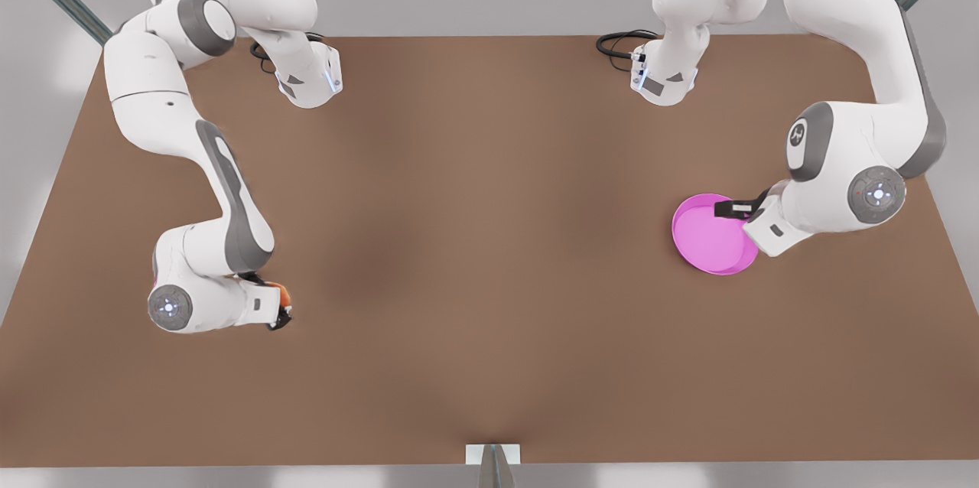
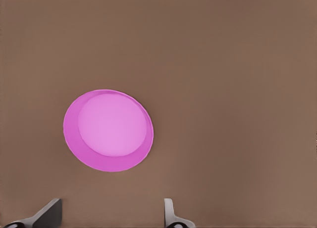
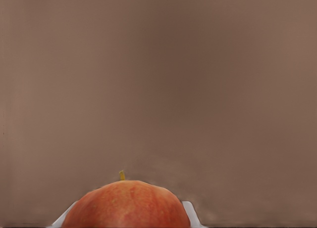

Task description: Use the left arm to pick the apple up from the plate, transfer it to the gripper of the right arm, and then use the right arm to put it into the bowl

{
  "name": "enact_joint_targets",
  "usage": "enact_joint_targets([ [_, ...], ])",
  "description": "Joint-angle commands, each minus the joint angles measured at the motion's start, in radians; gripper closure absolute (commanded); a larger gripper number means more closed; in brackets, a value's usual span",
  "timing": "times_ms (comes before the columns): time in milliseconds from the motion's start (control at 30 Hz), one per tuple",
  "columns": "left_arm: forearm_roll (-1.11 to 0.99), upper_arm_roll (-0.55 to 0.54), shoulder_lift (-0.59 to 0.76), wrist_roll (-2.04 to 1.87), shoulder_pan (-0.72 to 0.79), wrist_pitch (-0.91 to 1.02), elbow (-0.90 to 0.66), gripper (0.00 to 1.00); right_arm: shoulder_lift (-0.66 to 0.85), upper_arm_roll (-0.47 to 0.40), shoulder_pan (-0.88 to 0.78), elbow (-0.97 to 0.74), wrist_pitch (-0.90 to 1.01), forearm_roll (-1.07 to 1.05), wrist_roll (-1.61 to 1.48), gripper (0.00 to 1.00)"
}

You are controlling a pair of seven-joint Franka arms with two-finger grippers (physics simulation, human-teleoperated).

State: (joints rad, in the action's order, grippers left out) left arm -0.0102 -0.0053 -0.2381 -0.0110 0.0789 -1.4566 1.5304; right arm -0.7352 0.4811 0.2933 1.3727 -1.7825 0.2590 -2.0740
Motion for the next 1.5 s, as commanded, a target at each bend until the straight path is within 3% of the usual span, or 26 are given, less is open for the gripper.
enact_joint_targets([
  [0,-0.01,-0.018,0.017,0.189,0.021,0.068,-0.001,0.0,0.051,0.001,0.053,0.098,-0.132,0.103,-0.181,0.53],
  [133,-0.002,-0.096,0.02,0.184,0.018,0.111,-0.003,0.0,0.086,0.001,0.115,0.197,-0.256,0.125,-0.276,0.52],
  [400,-0.002,-0.094,0.011,0.184,0.01,0.124,0.005,0.0,0.062,0.002,0.247,0.198,-0.314,0.123,-0.454,0.52],
  [800,-0.002,-0.094,0.007,0.184,0.009,0.136,0.007,0.0,0.114,0.013,0.403,0.358,-0.391,0.123,-0.518,0.52],
  [1467,-0.004,-0.094,0.003,0.184,0.01,0.14,0.002,0.0,0.086,0.014,0.478,0.37,-0.396,0.121,-0.544,0.52],
])
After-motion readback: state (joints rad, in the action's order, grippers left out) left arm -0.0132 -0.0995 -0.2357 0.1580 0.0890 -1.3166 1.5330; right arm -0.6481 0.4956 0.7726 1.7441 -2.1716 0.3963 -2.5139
